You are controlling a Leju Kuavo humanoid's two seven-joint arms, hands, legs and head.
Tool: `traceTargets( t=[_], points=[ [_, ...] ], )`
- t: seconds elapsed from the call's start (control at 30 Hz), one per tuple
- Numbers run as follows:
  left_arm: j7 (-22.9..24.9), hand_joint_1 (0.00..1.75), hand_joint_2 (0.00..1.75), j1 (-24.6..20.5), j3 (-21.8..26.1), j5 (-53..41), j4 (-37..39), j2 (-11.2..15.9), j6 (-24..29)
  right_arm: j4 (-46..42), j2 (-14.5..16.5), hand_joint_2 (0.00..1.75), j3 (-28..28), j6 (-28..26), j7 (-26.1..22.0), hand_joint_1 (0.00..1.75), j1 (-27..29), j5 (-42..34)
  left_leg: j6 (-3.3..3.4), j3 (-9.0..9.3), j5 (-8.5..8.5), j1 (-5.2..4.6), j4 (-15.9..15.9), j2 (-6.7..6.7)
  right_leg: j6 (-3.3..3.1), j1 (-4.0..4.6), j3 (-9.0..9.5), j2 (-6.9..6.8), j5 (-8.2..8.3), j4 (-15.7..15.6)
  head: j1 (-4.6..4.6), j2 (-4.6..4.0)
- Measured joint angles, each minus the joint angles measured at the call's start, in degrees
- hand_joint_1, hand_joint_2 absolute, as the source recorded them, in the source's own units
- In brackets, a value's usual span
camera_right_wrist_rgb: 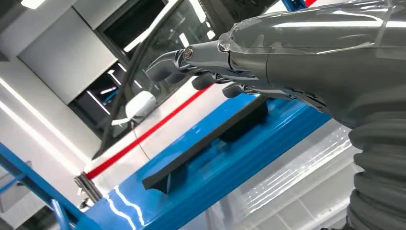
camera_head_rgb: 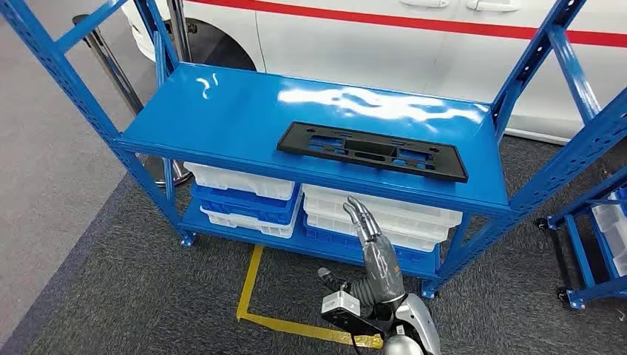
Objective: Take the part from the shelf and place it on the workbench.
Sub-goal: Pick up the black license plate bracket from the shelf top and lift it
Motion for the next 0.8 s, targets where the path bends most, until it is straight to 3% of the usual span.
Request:
traceTargets(
  t=[0.07,0.13,0.2,0.27,0.3,0.33,0.43,0.5,0.57,0.63,0.7,0.77,0.8],
  points=[
    [0.0,0.00,0.00,0.2,0.0,0.0,0.0,0.0,0.0,-0.3,0.0,1.75,-0.3,-0.1,0.0,0.00,0.3,0.3,0.37,0.38,-0.17,0.03,-0.2,-0.06,0.23,-0.04,0.10,-0.02,-0.09,0.3,-0.02,0.00],
    [0.0,0.00,0.00,0.3,0.0,-0.2,0.0,0.0,0.1,-0.8,-0.2,1.75,-1.0,-0.6,0.1,0.00,0.7,0.9,1.15,1.44,-0.58,0.13,-0.7,-0.09,0.74,-0.20,-0.64,-0.05,-0.77,2.6,0.00,0.00],
    [0.0,0.00,0.00,0.3,0.0,-0.3,0.0,0.0,0.1,-1.3,-0.4,1.75,-1.7,-1.1,0.2,0.00,1.1,1.5,1.72,2.39,-1.12,0.17,-0.9,-0.08,1.19,-0.35,-4.05,-0.07,-2.70,8.5,0.03,0.00],
    [0.0,0.00,0.00,0.3,-0.1,-0.4,0.0,0.0,0.1,-1.4,-0.7,1.75,-2.4,-1.4,0.4,0.00,2.0,1.9,1.89,3.13,-1.88,0.11,-0.9,-0.15,1.37,-0.39,-8.98,-0.07,-4.50,14.9,0.02,0.00],
    [0.0,0.00,0.00,0.4,-0.1,-0.4,0.0,0.0,0.2,-1.5,-0.9,1.75,-2.7,-1.5,0.5,0.00,2.4,2.0,1.87,3.68,-2.37,0.08,-0.9,-0.22,1.33,-0.39,-10.68,-0.07,-4.28,16.2,0.02,0.00],
    [0.1,0.00,0.00,0.5,-0.1,-0.4,0.0,0.0,0.2,-1.6,-1.0,1.75,-2.9,-1.6,0.5,0.00,2.8,2.2,1.81,4.39,-2.95,0.06,-0.9,-0.27,1.22,-0.38,-11.44,-0.07,-3.01,15.6,0.03,0.00],
    [0.1,0.00,0.00,0.6,-0.2,-0.5,0.0,0.0,0.2,-2.0,-1.4,1.75,-3.7,-1.8,0.6,0.00,3.4,2.6,1.45,6.79,-4.86,0.02,-1.0,-0.29,0.28,0.08,-9.50,-0.21,4.28,6.0,0.01,0.00],
    [0.1,0.00,0.00,0.5,-0.2,-0.6,0.1,0.0,0.2,-2.4,-1.6,1.75,-4.1,-1.9,0.6,0.00,3.8,2.7,0.87,7.62,-5.82,-0.04,-1.2,-0.29,-0.48,0.63,-8.40,-0.33,6.04,2.0,0.08,0.00],
    [0.0,0.00,0.00,0.4,-0.2,-0.6,0.2,-0.1,0.2,-2.9,-1.8,1.75,-4.5,-2.0,0.7,0.00,4.3,2.7,0.13,8.22,-5.81,-0.17,-1.1,-0.28,-1.15,0.71,-7.64,-0.26,5.40,1.2,0.14,0.00],
    [0.0,0.00,0.00,0.3,-0.2,-0.6,0.2,0.0,0.2,-3.4,-1.9,1.75,-4.8,-2.1,0.7,0.00,4.7,2.7,-0.36,7.46,-5.20,-0.18,1.8,-0.24,-1.83,0.43,-6.09,-0.11,4.89,0.5,0.10,0.00],
    [0.0,0.00,0.00,0.3,-0.2,-0.6,0.2,0.0,0.2,-3.7,-2.0,1.75,-4.9,-2.2,0.6,0.00,4.8,2.8,-0.66,3.70,-5.94,-0.03,8.1,-0.22,-2.33,0.30,-4.37,-0.08,3.95,-0.1,0.03,0.00],
    [0.0,0.00,0.00,0.4,-0.2,-0.6,0.2,0.0,0.2,-3.7,-2.0,1.75,-5.0,-2.2,0.6,0.00,5.0,2.8,-0.97,-0.96,-9.07,0.08,13.7,-0.21,-2.53,0.33,-2.87,-0.04,2.69,-0.2,-0.02,0.00],
    [0.0,0.00,0.00,0.5,-0.2,-0.6,0.2,0.0,0.2,-3.8,-2.0,1.75,-5.0,-2.2,0.6,0.00,5.1,2.9,-1.08,-2.72,-10.61,0.11,14.7,-0.20,-2.53,0.36,-1.96,0.06,1.95,-0.2,-0.02,0.00]
  ],
)
